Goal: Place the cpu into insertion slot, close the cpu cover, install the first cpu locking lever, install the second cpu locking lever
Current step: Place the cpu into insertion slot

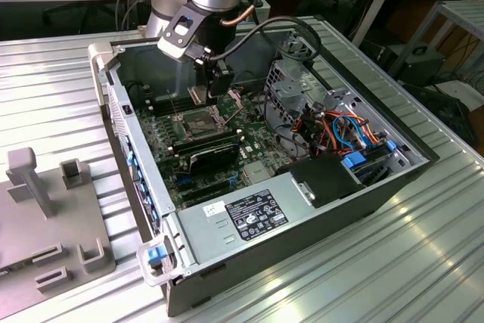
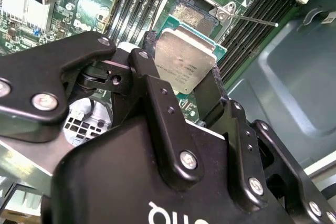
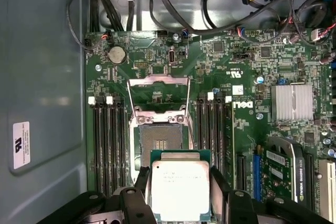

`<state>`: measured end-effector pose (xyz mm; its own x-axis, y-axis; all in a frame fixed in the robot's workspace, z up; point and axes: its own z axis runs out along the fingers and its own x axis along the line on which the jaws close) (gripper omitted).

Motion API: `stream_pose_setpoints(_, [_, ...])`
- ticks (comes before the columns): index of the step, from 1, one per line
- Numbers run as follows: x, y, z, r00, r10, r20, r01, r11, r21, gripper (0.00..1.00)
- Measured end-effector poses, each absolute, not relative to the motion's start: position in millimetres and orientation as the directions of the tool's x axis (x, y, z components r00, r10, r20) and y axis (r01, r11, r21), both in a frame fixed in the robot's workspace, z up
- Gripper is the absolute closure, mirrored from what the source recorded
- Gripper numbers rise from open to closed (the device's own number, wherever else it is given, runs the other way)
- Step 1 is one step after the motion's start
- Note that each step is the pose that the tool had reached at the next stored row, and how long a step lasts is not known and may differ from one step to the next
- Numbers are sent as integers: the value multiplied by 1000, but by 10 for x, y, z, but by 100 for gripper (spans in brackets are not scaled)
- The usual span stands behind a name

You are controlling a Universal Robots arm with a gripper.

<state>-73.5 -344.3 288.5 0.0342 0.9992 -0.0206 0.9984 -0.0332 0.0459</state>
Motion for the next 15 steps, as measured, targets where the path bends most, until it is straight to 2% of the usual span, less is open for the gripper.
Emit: stream_pose_setpoints(15, [-719, -3398, 2763, 35, 999, -21, 998, -34, 47, 45])
